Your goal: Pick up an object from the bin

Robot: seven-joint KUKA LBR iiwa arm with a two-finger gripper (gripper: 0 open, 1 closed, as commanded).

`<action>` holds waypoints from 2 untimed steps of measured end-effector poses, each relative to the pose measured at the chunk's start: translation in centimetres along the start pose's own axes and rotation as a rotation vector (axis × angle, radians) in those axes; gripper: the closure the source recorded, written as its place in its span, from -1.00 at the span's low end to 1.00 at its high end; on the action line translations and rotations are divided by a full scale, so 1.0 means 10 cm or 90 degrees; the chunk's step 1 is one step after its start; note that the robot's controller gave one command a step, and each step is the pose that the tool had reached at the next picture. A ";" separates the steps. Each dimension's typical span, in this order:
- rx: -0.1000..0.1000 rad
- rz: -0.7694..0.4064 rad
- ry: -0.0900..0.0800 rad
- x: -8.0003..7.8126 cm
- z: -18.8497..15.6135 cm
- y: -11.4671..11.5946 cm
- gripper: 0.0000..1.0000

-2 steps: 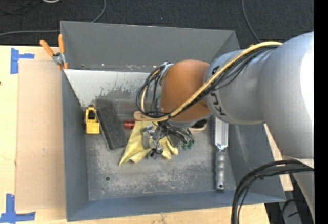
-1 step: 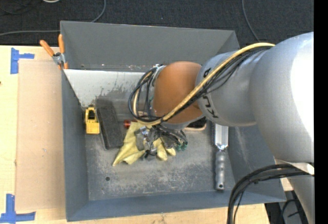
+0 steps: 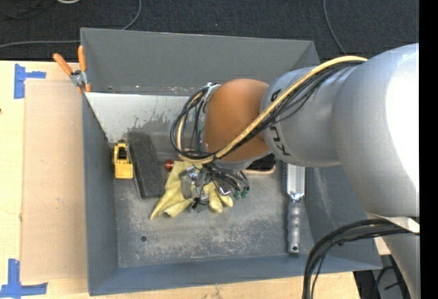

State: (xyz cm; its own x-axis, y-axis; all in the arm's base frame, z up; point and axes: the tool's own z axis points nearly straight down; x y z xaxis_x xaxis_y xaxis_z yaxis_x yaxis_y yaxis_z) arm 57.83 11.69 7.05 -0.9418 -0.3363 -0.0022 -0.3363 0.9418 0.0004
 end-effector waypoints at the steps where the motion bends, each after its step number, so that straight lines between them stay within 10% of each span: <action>1: -0.001 -0.004 0.007 0.06 -0.20 0.03 1.00; 2: -0.001 -0.069 0.004 -0.12 -0.11 0.28 -1.00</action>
Offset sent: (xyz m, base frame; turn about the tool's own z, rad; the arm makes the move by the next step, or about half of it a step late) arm 0.0029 0.0382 0.0004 -0.1308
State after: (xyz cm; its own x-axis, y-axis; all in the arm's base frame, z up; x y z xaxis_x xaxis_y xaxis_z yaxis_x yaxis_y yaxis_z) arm 58.04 14.75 8.19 -0.8999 -0.4360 0.0035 -0.4360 0.9000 0.0020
